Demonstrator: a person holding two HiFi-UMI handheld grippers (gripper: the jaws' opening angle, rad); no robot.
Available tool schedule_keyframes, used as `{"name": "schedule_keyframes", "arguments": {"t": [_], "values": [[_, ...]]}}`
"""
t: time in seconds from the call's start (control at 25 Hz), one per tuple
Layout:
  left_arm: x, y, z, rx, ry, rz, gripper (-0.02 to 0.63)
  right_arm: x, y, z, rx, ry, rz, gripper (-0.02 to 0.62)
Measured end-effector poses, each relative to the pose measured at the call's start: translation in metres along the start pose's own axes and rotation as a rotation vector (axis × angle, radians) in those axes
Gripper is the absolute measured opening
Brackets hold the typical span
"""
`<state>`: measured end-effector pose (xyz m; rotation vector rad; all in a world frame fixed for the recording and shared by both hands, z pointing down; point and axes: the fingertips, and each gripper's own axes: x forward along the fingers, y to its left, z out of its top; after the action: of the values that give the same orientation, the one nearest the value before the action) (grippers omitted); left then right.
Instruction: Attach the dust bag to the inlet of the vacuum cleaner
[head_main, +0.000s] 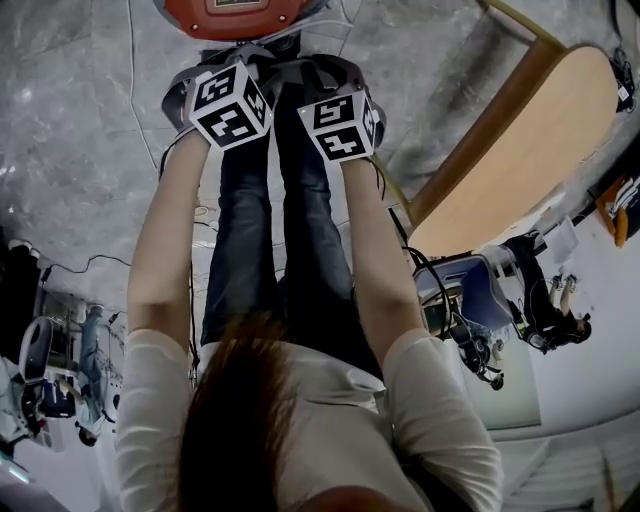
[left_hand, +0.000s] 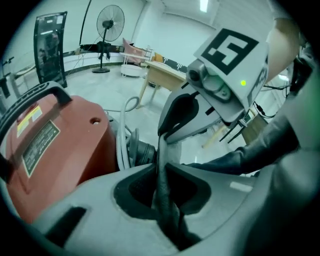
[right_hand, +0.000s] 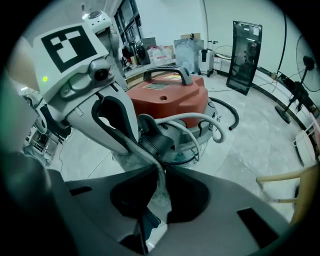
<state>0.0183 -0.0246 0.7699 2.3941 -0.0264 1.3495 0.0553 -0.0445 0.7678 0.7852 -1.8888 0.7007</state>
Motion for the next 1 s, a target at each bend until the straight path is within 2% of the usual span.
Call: {"name": "schedule_keyframes", "arguments": {"t": [0.12,0.32,0.52,0.88,1.0], "values": [[-0.001,0.001,-0.002,-0.026,-0.017,0.003,0.054,0.002,0.002,0.0,-0.015,0.012,0.027,0.056],[0.0,0.003,-0.003,-0.156,-0.08,0.053,0.054,0.005,0.002,0.002,-0.104,0.09,0.133,0.06],[0.001,0.003,-0.003,-0.221,-0.088,0.064,0.054,0.006,0.002,0.004,-0.176,0.128,0.138,0.063],[-0.003,0.002,-0.005,-0.311,-0.118,0.071,0.064,0.002,0.004,0.002,-0.071,0.107,0.137,0.066],[-0.008,-0.002,-0.007,-0.338,-0.127,0.075,0.078,0.0,0.007,0.001,-0.087,0.122,0.143,0.067]]}}
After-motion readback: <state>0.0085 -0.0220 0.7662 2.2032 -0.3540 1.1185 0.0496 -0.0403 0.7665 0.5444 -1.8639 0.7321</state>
